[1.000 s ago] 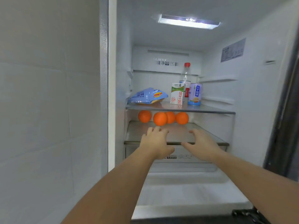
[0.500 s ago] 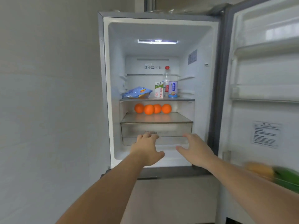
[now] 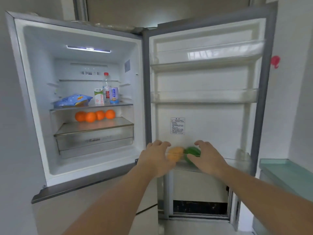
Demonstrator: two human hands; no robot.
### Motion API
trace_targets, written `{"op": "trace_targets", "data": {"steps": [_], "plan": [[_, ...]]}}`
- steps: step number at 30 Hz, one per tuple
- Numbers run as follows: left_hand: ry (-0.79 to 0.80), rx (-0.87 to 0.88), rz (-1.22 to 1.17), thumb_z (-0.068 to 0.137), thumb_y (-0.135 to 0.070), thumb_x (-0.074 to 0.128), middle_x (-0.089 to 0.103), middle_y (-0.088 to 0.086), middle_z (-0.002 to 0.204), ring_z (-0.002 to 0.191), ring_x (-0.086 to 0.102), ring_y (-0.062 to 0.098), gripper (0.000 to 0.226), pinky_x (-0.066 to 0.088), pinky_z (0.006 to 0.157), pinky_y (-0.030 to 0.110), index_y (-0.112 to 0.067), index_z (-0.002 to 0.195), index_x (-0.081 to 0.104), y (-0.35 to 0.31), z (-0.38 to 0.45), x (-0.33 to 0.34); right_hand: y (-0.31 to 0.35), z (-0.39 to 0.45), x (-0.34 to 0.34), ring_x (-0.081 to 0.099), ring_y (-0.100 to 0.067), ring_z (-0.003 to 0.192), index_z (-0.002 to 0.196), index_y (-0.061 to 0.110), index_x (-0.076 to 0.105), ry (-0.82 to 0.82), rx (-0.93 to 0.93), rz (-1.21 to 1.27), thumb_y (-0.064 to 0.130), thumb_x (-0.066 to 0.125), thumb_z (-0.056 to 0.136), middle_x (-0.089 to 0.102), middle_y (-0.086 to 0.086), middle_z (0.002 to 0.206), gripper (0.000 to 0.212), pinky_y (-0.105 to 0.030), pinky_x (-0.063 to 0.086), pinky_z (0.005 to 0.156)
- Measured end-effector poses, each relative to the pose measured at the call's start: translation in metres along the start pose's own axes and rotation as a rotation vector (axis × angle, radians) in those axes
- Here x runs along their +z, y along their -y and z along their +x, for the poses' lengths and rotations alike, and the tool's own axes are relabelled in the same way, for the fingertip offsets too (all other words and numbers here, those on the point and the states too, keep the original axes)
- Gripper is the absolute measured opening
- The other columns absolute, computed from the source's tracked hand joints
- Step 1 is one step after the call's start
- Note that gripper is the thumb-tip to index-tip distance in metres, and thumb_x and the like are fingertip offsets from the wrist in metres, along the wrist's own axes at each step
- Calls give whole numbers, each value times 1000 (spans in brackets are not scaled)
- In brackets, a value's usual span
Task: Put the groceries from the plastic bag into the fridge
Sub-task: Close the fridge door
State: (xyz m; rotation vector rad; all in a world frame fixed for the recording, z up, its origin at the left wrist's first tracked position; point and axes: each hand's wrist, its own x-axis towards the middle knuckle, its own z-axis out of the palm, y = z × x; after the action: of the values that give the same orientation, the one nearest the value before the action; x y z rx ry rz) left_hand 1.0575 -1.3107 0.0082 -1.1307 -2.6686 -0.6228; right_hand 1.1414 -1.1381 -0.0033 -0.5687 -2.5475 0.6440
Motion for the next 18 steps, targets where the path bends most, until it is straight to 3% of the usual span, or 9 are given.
{"op": "trace_targets", "data": {"steps": [4,9,11,14,18], "plan": [[43,95,-15,77,-43,53,47,-4,131,124,43,25,60,43,97,43,-30,136,43,-35,7,21,-32,-27,-26,55,-21,114,140,20,39,-61,85,-47,44,57,89,43,-3,140,60,-35,45,96],[87,140,-89,83,-42,58,44,-4,135,124,45,26,60,42,99,39,-32,140,41,-85,17,48,-78,-47,-57,50,-22,120,141,21,38,-99,177,-92,45,57,89,41,-2,141,60,-36,44,97],[89,176,-104,85,-39,60,43,-6,137,123,46,22,61,42,98,35,-31,141,40,-107,24,56,-96,-46,-71,52,-21,113,140,20,39,-129,200,-89,44,57,89,43,-3,139,60,-35,46,94],[104,216,-138,85,-37,60,41,-4,140,121,47,21,60,47,96,41,-29,142,39,-136,42,72,-123,-39,-87,54,-18,99,140,17,40,-157,227,-67,43,56,90,44,-4,136,58,-28,44,83],[110,228,-138,89,-38,57,39,-3,144,128,42,21,59,45,99,40,-27,144,38,-174,73,99,-168,-14,-103,52,-22,111,141,16,39,-182,230,-29,43,57,91,44,-7,138,60,-24,38,82]]}}
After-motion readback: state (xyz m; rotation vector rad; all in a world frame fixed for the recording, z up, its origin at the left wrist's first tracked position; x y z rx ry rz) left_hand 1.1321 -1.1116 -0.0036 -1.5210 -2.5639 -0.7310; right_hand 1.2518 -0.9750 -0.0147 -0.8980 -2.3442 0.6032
